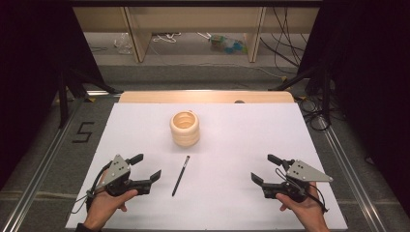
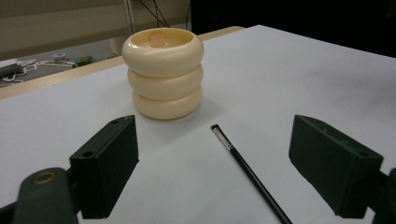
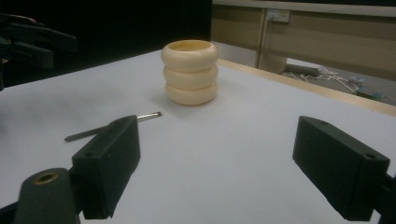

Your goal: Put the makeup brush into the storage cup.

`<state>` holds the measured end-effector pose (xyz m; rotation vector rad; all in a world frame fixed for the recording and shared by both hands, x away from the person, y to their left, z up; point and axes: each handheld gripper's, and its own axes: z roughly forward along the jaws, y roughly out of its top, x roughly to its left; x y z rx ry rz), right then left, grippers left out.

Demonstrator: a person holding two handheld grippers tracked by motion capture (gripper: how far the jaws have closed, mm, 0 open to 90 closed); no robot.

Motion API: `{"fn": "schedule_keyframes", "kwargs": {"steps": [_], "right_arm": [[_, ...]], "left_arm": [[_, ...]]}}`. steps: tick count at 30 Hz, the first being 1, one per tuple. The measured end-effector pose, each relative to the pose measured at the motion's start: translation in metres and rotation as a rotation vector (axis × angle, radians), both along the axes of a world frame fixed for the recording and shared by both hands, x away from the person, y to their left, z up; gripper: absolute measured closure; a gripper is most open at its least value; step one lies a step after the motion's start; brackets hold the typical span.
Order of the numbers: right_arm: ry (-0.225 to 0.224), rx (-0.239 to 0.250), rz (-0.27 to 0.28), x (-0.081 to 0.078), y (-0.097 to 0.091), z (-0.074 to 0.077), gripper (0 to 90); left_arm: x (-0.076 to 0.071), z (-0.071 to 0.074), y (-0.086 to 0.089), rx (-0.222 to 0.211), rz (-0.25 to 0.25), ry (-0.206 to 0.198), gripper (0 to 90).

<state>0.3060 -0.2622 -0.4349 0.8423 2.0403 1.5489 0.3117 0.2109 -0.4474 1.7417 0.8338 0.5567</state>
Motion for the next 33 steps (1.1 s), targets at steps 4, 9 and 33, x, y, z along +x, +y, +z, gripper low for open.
{"fn": "schedule_keyframes", "kwargs": {"steps": [4, 9, 33], "right_arm": [[0.0, -0.002, 0.0, 0.0001, -0.0001, -0.0002, 16.1], [0.001, -0.007, 0.0, 0.0001, 0.0, -0.0002, 16.2], [-0.002, 0.011, -0.002, 0.0011, 0.0019, -0.0022, 16.2]], "left_arm": [[-0.0002, 0.0001, 0.0001, 0.011, -0.003, 0.003, 15.8], [-0.0004, -0.0004, -0.0014, 0.007, -0.006, 0.009, 15.8], [0.0018, -0.001, -0.0088, 0.034, -0.027, 0.035, 15.6]]}}
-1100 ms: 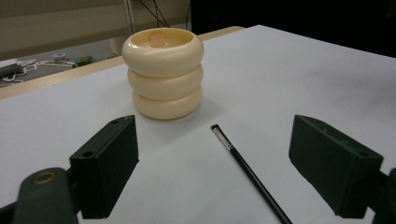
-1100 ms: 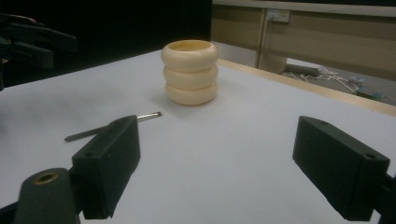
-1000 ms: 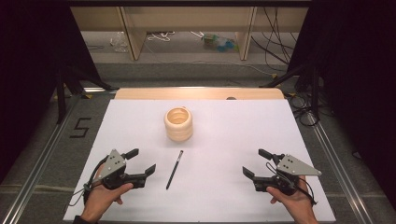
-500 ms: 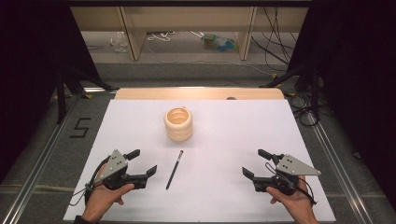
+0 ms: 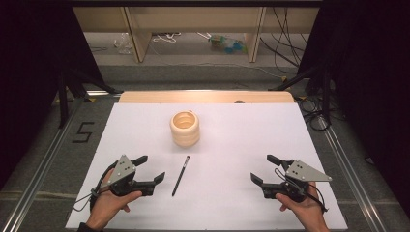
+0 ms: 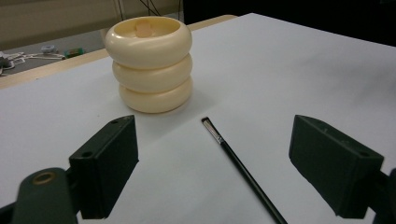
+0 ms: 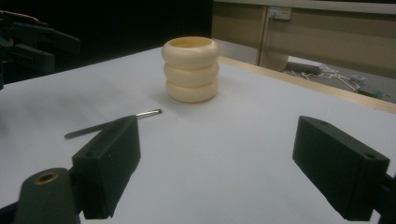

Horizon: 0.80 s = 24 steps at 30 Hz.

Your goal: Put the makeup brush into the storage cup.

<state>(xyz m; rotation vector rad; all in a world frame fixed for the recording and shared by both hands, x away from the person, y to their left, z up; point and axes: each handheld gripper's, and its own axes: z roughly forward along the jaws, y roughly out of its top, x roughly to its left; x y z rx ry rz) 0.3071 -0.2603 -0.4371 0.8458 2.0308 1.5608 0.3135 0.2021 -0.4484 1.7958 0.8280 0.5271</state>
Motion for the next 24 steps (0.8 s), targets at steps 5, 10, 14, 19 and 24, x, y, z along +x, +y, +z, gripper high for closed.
{"fn": "schedule_keyframes", "kwargs": {"steps": [5, 10, 14, 19, 24], "right_arm": [[0.0, -0.017, -0.004, 0.0, 0.0, 0.0, 16.2], [0.009, -0.02, 0.007, 0.0, 0.002, -0.001, 16.2], [0.011, -0.027, 0.004, 0.001, 0.002, -0.001, 16.2], [-0.011, -0.01, 0.007, 0.003, 0.003, -0.003, 16.2], [-0.009, -0.014, 0.008, 0.002, 0.002, -0.002, 16.2]], "left_arm": [[0.0, 0.001, -0.003, 0.001, -0.018, 0.007, 15.7], [0.003, 0.005, -0.009, 0.023, -0.044, 0.011, 15.7], [0.006, 0.007, -0.014, 0.045, -0.049, 0.051, 15.7], [0.011, 0.008, -0.019, 0.082, -0.063, 0.091, 16.0], [0.018, 0.007, -0.027, 0.149, -0.059, 0.137, 16.4]]}}
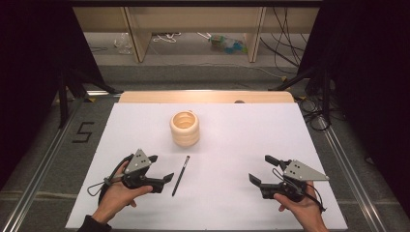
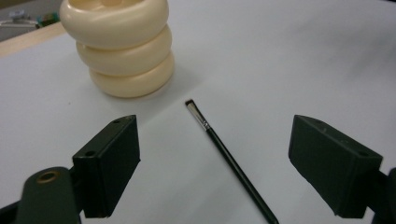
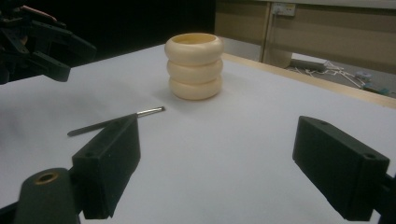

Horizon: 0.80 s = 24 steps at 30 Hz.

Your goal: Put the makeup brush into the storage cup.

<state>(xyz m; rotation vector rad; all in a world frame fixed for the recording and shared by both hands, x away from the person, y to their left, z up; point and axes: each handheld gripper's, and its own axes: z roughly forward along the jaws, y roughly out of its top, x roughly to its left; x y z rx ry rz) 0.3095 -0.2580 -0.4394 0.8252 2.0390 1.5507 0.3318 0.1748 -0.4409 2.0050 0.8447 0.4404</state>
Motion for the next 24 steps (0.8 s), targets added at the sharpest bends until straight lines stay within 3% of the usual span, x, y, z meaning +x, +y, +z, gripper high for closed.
{"fn": "schedule_keyframes", "kwargs": {"steps": [3, 4, 5, 7, 8, 11, 12, 13, 15, 16, 17, 18, 24], "right_arm": [[0.002, 0.0, 0.005, 0.0, 0.0, 0.0, 16.2], [0.005, -0.004, 0.008, 0.0, 0.0, 0.0, 16.2], [0.005, -0.004, 0.008, 0.0, 0.0, 0.0, 16.2], [0.035, 0.006, 0.009, -0.002, 0.001, 0.0, 16.2], [0.02, 0.002, 0.008, -0.001, 0.001, -0.001, 16.2], [0.028, -0.003, 0.007, -0.001, 0.001, 0.0, 16.2], [0.007, 0.004, 0.008, 0.0, 0.002, -0.001, 16.2], [0.028, 0.008, 0.012, -0.001, 0.002, -0.001, 16.2], [0.006, -0.008, 0.008, 0.0, 0.0, -0.001, 16.2], [0.037, 0.0, 0.009, -0.001, 0.001, 0.0, 16.2], [0.036, -0.005, 0.005, -0.002, 0.001, 0.0, 16.2], [0.005, -0.011, 0.001, 0.0, 0.001, -0.001, 16.2], [0.024, -0.009, 0.006, -0.001, 0.002, -0.001, 16.2]], "left_arm": [[0.003, -0.001, -0.004, 0.012, 0.001, 0.018, 16.5], [0.004, 0.001, -0.003, 0.044, -0.016, 0.029, 16.5], [0.004, 0.001, -0.003, 0.044, -0.016, 0.029, 16.5], [0.007, 0.002, -0.009, 0.058, -0.027, 0.036, 16.6], [0.007, 0.003, -0.01, 0.08, -0.031, 0.041, 17.0], [0.009, 0.002, -0.014, 0.105, -0.051, 0.028, 18.5], [0.01, 0.001, -0.017, 0.124, -0.062, 0.039, 18.4], [0.01, 0.0, -0.019, 0.13, -0.067, 0.047, 18.4], [0.012, 0.0, -0.02, 0.171, -0.088, 0.059, 18.4], [0.013, -0.001, -0.022, 0.174, -0.086, 0.067, 18.3], [0.013, -0.002, -0.023, 0.177, -0.09, 0.072, 18.1], [0.014, -0.002, -0.024, 0.187, -0.1, 0.075, 18.0], [0.019, -0.005, -0.035, 0.233, -0.116, 0.104, 18.5]]}}
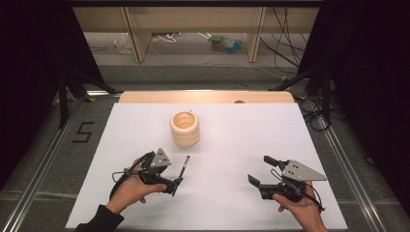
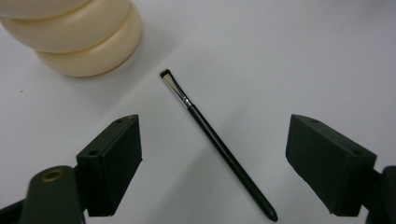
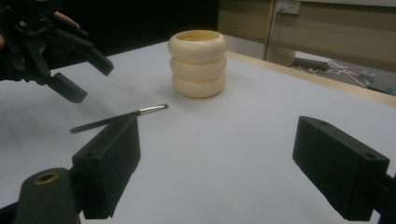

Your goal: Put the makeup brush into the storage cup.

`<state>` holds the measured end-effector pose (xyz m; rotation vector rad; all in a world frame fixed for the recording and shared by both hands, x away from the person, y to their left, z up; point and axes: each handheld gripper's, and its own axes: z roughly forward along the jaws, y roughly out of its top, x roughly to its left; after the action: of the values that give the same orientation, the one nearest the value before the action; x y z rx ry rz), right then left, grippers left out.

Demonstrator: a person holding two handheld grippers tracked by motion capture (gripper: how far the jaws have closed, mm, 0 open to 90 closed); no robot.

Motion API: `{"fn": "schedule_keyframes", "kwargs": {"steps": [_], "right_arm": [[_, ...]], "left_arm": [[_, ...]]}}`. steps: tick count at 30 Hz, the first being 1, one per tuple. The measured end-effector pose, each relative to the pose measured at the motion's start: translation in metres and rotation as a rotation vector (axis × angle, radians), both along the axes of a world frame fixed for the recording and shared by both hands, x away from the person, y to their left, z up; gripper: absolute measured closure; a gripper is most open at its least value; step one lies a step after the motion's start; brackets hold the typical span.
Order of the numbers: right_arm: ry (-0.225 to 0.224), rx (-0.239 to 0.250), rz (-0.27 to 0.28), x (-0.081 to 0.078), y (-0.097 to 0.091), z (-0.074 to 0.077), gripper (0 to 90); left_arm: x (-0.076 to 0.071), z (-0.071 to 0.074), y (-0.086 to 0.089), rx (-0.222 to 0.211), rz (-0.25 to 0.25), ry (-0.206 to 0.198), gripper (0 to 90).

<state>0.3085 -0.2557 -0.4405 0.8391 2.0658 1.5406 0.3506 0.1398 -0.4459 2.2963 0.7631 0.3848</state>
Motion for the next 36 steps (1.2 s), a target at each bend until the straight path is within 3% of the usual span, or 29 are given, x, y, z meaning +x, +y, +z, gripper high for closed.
{"fn": "schedule_keyframes", "kwargs": {"steps": [3, 5, 6, 8, 14, 15, 18, 22, 23, 27, 30, 32, 36], "right_arm": [[-0.016, -0.001, -0.001, 0.001, 0.0, 0.0, 16.2], [0.01, -0.004, 0.01, -0.001, -0.001, 0.001, 16.2], [-0.001, -0.006, 0.01, -0.001, -0.001, 0.001, 16.2], [0.005, 0.001, 0.003, -0.001, -0.001, 0.001, 16.2], [0.006, 0.012, 0.015, -0.001, 0.0, 0.001, 16.2], [-0.015, -0.01, 0.011, 0.0, -0.001, 0.001, 16.2], [0.006, 0.002, 0.006, -0.001, 0.0, 0.001, 16.2], [-0.019, -0.007, 0.011, 0.001, 0.0, 0.0, 16.2], [0.005, 0.0, 0.008, -0.001, 0.0, 0.0, 16.3], [0.015, 0.004, 0.018, -0.001, 0.0, 0.0, 16.3], [-0.004, -0.003, 0.009, 0.0, 0.0, 0.0, 16.3], [0.02, 0.008, 0.022, -0.001, 0.001, 0.0, 16.3], [-0.019, -0.006, 0.013, 0.001, 0.0, 0.0, 16.3]], "left_arm": [[0.002, -0.002, -0.004, 0.001, 0.014, 0.022, 18.7], [0.008, -0.003, -0.01, 0.01, 0.008, 0.042, 18.9], [0.008, -0.003, -0.01, 0.01, 0.008, 0.042, 19.2], [0.013, -0.002, -0.016, 0.058, 0.003, 0.051, 19.6], [0.018, -0.004, -0.023, 0.091, -0.023, 0.073, 19.8], [0.019, -0.005, -0.023, 0.104, -0.026, 0.077, 20.1], [0.022, -0.004, -0.022, 0.108, -0.028, 0.095, 20.2], [0.025, -0.002, -0.023, 0.106, -0.015, 0.098, 20.1], [0.027, -0.002, -0.024, 0.112, -0.011, 0.106, 20.2], [0.03, -0.002, -0.029, 0.143, -0.024, 0.113, 21.1], [0.031, -0.003, -0.032, 0.156, -0.016, 0.122, 21.3], [0.033, -0.004, -0.034, 0.17, -0.028, 0.134, 21.4], [0.036, -0.009, -0.034, 0.177, -0.024, 0.166, 21.9]]}}
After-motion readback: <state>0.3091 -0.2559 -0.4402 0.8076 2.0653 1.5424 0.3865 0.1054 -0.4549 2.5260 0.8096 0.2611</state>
